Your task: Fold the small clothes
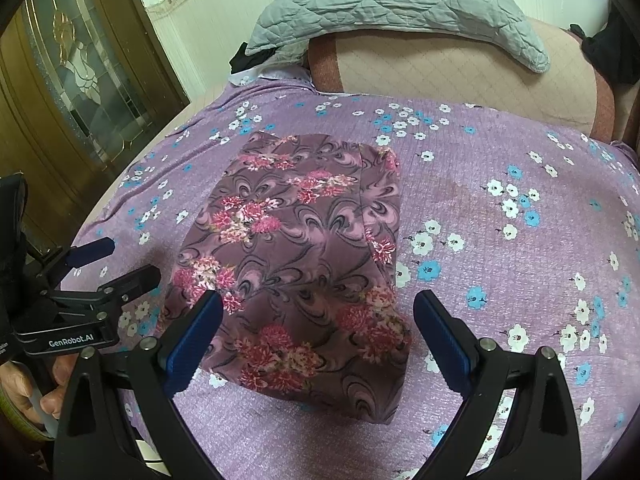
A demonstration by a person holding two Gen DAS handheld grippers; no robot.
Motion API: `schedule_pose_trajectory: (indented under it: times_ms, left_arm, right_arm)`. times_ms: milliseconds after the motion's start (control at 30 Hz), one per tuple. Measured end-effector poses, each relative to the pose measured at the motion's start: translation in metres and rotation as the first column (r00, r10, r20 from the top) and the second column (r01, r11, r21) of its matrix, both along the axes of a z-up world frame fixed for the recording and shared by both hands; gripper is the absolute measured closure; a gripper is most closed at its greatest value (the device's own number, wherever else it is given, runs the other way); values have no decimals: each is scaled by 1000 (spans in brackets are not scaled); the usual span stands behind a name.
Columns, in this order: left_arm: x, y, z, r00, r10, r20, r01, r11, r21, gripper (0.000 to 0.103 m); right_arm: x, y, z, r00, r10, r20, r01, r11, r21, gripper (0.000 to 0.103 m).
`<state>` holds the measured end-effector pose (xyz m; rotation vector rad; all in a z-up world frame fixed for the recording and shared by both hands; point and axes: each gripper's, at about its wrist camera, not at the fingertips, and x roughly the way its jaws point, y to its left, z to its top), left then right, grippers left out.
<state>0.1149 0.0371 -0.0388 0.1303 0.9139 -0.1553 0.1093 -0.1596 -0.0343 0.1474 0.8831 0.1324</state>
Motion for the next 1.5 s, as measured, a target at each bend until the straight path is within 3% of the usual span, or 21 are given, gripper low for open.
schedule_pose_trajectory:
  times_ms: [1500]
  left_arm:
    - [18,0,-3,1000,-16,-13,16,999,-30,7]
  right_arm:
    - [14,-6,-4,1000,7,-5,-7,1000,6,7]
